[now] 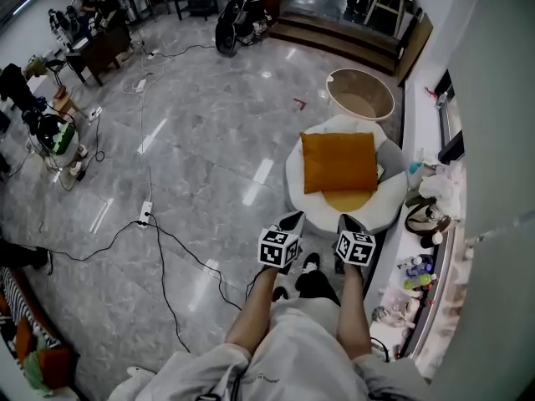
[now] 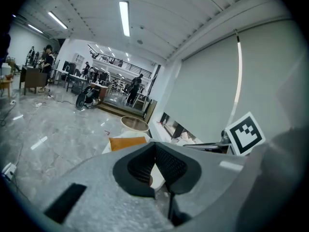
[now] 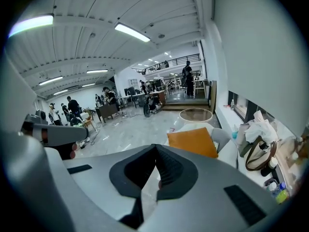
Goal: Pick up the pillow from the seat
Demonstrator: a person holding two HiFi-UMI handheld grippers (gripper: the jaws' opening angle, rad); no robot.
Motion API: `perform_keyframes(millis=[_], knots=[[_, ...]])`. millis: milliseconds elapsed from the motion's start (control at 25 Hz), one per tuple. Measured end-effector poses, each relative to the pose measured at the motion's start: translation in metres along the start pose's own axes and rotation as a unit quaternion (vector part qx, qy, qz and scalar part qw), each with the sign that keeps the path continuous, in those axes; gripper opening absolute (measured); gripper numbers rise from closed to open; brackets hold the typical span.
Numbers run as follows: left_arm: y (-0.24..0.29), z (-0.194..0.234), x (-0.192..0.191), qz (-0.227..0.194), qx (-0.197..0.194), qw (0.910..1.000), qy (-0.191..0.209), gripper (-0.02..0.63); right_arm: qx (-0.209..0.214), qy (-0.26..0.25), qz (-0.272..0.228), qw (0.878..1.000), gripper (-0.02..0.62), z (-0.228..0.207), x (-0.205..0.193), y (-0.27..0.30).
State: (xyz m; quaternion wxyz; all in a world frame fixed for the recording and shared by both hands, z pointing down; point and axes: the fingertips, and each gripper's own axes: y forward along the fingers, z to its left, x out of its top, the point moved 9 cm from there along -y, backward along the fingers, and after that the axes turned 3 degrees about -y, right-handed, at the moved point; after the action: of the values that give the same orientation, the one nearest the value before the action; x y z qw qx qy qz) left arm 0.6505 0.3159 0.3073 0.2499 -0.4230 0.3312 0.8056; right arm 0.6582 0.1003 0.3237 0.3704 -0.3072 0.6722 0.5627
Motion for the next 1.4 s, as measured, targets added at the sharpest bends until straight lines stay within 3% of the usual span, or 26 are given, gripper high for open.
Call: perform_keyframes(millis=[560,880,1120,1400], knots=[[0.029,0.044,0.027,-0.014,0.026,0.9995,-0.015,0.009,0.016,-0.012,0.002,1.0,0.008,-0.001,0.026,0.066],[0.092,0.062,0.05,0.016,0.018,0.9997,-0.005,0.009,0.045,0.05,-0.041,0.997,0.008,-0.028,0.069,0.111],[0.154,0.074,0.068,0.052,0.011,0.9983,0.022,0.009,0.024,0.058,-0.064,0.996,0.008,-0.064,0.099,0.152],[0.208,0.082,0.104,0.058,0.0,0.997,0.05,0.009,0.009,0.071,-0.07,0.995,0.008,-0.103,0.136,0.189]])
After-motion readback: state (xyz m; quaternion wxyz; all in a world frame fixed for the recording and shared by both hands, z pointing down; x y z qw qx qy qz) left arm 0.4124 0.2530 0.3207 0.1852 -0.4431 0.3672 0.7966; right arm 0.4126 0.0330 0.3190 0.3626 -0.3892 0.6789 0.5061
